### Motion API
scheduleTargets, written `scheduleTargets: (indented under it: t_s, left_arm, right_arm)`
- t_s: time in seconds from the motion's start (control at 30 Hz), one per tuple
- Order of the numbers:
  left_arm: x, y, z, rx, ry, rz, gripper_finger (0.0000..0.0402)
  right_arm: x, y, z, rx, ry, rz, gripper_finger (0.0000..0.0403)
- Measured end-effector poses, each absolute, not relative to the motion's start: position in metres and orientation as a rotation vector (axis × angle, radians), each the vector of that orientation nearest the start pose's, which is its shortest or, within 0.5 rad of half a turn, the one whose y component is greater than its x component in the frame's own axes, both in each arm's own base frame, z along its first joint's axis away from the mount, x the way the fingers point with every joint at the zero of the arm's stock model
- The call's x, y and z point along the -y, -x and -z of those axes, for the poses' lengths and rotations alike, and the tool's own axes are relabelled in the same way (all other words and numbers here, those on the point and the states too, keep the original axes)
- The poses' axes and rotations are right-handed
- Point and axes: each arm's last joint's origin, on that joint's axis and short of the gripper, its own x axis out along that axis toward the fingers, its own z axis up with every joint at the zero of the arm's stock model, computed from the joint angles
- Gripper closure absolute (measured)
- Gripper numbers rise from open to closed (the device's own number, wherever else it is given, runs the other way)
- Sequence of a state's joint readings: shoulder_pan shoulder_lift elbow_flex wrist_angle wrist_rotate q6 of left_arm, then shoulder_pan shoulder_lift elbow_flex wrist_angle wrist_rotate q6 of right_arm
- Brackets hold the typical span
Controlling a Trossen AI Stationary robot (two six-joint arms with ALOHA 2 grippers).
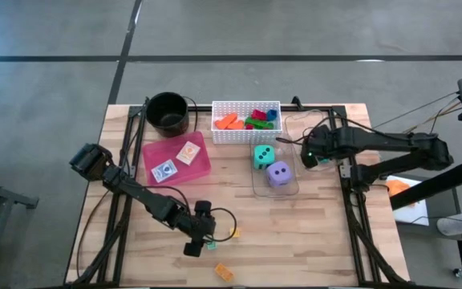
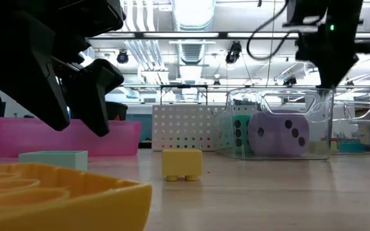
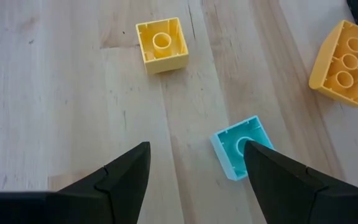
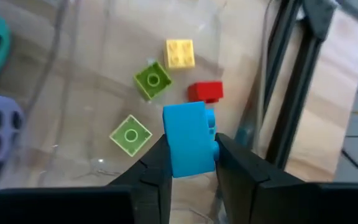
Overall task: Pick & Place Toys
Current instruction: Put the small dark blue game piece into the right transparent bin, then put the small light yellow game piece into the right transparent bin
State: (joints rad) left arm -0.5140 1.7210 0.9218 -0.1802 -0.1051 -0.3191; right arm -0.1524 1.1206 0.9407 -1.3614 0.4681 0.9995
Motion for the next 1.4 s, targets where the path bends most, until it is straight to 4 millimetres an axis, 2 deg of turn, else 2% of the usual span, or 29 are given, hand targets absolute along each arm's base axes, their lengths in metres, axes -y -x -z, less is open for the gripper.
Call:
scheduleTargets:
  t_s: [0.17, 0.33, 0.47, 0.7, 0.83, 0.97, 1.1, 1.27, 1.4]
  left_arm:
    - [0.158, -0.287, -0.151, -0.979, -0.015, 0.225, 0.0137]
    - [0.158, -0.287, -0.151, -0.979, -0.015, 0.225, 0.0137]
    - [0.158, -0.287, -0.151, -0.979, -0.014, 0.225, 0.0137]
    - [0.158, -0.287, -0.151, -0.979, -0.014, 0.225, 0.0138]
    - [0.158, -0.287, -0.151, -0.979, -0.014, 0.224, 0.0138]
    - [0.158, -0.287, -0.151, -0.979, -0.014, 0.224, 0.0138]
    - [0.158, -0.287, -0.151, -0.979, -0.014, 0.224, 0.0137]
    - [0.158, -0.287, -0.151, -0.979, -0.014, 0.224, 0.0137]
    - [0.158, -0.287, -0.151, -0.979, -0.014, 0.224, 0.0137]
  right_arm:
    - [0.044, -0.152, -0.23, -1.186, -0.571, 1.207, 0.0286]
    - [0.045, -0.147, -0.205, -1.224, -0.588, 1.222, 0.0298]
    - [0.045, -0.147, -0.196, -1.202, -0.592, 1.212, 0.0301]
    - [0.045, -0.148, -0.187, -1.188, -0.585, 1.19, 0.0238]
    - [0.045, -0.147, -0.181, -1.175, -0.586, 1.187, 0.022]
    - [0.046, -0.149, -0.182, -1.156, -0.586, 1.188, 0.0216]
    - [0.048, -0.157, -0.195, -1.128, -0.569, 1.144, 0.0216]
    - [0.05, -0.171, -0.222, -1.107, -0.469, 1.018, 0.0215]
    - [0.052, -0.181, -0.248, -1.021, -0.482, 0.987, 0.0215]
